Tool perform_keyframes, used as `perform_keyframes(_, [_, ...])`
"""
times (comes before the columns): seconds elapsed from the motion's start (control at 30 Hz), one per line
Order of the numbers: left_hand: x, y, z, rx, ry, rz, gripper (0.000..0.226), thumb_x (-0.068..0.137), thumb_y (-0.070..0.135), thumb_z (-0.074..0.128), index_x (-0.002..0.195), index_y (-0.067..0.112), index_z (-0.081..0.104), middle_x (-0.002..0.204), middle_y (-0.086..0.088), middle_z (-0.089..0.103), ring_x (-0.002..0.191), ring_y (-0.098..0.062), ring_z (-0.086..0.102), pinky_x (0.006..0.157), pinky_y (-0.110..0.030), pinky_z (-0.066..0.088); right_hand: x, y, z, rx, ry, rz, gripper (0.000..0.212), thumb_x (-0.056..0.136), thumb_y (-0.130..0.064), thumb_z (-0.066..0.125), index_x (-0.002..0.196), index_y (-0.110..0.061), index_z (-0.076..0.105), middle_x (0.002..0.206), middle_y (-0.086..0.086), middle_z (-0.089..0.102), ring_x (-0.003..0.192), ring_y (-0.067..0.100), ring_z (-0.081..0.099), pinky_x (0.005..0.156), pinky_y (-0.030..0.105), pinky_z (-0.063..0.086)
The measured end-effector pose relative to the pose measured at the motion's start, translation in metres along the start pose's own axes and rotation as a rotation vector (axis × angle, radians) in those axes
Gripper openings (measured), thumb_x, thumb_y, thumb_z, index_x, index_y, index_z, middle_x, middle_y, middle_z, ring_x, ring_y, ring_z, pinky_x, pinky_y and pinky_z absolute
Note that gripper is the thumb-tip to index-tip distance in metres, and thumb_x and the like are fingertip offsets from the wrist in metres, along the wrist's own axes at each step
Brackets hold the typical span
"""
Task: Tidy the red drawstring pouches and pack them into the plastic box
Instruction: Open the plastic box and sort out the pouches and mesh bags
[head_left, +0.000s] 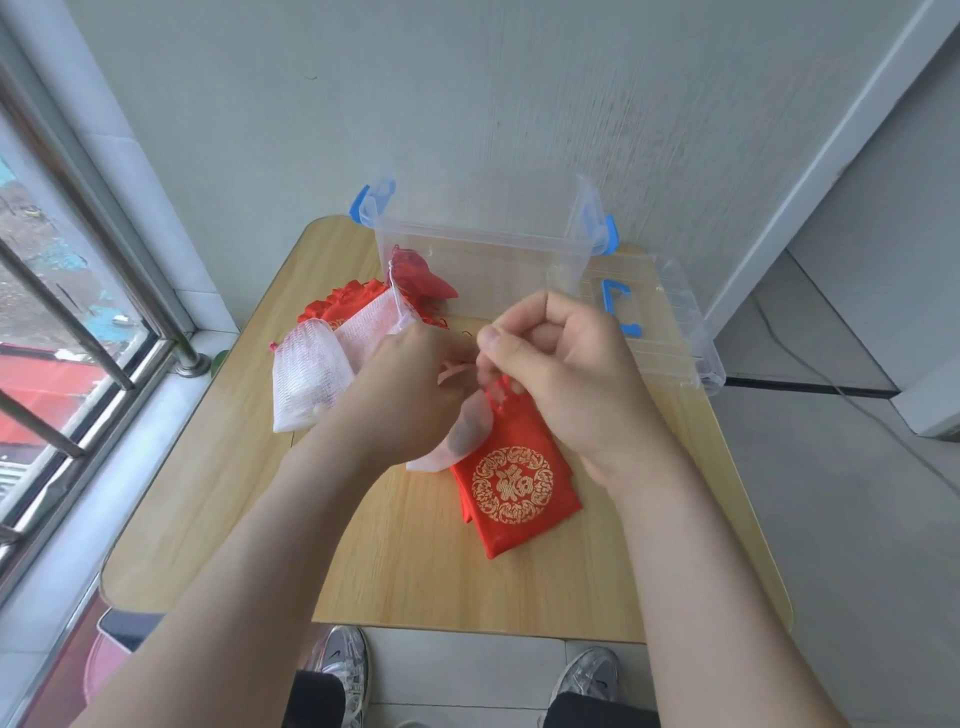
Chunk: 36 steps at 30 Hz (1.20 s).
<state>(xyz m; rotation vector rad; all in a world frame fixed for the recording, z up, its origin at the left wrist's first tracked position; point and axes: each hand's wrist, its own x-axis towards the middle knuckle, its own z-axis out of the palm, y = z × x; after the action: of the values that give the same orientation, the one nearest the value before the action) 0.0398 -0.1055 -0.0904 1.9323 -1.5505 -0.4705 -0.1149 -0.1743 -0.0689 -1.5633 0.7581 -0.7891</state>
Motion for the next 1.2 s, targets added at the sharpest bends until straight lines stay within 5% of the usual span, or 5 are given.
perform_keyframes(0.23, [0.000,0.000,0.000,-0.179,-0.005,-0.056,0.015,0.100,0.030,0.072,0.099,0.022,0.085,0.094,0.013,0.080,0.092,-0.002,0.072,0.092,-0.032,0.057,0.012,0.011,-0.011,-0.068,0.268,-0.049,0.020,0.098,0.000,0.064,0.101,-0.020,0.069,0.086,0.001,0.080,0.073,0.015,0.073,0.066,0.018,0.053])
perform_keyframes(0.47, [-0.002,0.002,-0.007,-0.310,0.007,-0.139,0.018,0.101,0.018,0.067,0.095,0.017,0.084,0.090,0.003,0.081,0.095,-0.016,0.074,0.093,-0.046,0.058,0.012,0.027,-0.004,-0.434,0.011,-0.023,0.018,0.093,-0.026,0.079,0.111,-0.028,0.082,0.089,-0.013,0.080,0.085,-0.003,0.075,0.081,0.021,0.059])
perform_keyframes(0.77, [-0.002,-0.002,-0.010,-0.492,0.035,-0.312,0.028,0.105,0.033,0.066,0.088,0.021,0.084,0.083,0.010,0.078,0.073,0.004,0.063,0.067,-0.020,0.044,0.015,0.031,-0.005,-0.733,0.237,-0.206,0.017,0.101,-0.020,0.068,0.089,-0.024,0.079,0.070,-0.016,0.067,0.066,0.005,0.058,0.064,0.026,0.041])
perform_keyframes(1.03, [-0.002,0.004,-0.015,-0.613,-0.170,-0.358,0.029,0.104,0.037,0.065,0.090,0.016,0.079,0.097,0.008,0.078,0.102,-0.020,0.066,0.101,-0.047,0.049,0.018,0.035,-0.005,-0.722,0.411,-0.205,0.018,0.102,-0.012,0.064,0.097,-0.018,0.080,0.091,-0.007,0.078,0.088,0.017,0.070,0.072,0.024,0.041])
perform_keyframes(1.2, [0.000,0.011,-0.011,-0.953,0.000,-0.323,0.020,0.105,0.026,0.063,0.097,0.017,0.078,0.097,0.002,0.069,0.097,-0.013,0.068,0.099,-0.038,0.053,0.016,0.037,-0.007,-0.508,0.291,0.065,0.022,0.100,-0.021,0.070,0.081,-0.018,0.081,0.061,-0.007,0.069,0.064,0.013,0.067,0.062,0.029,0.050])
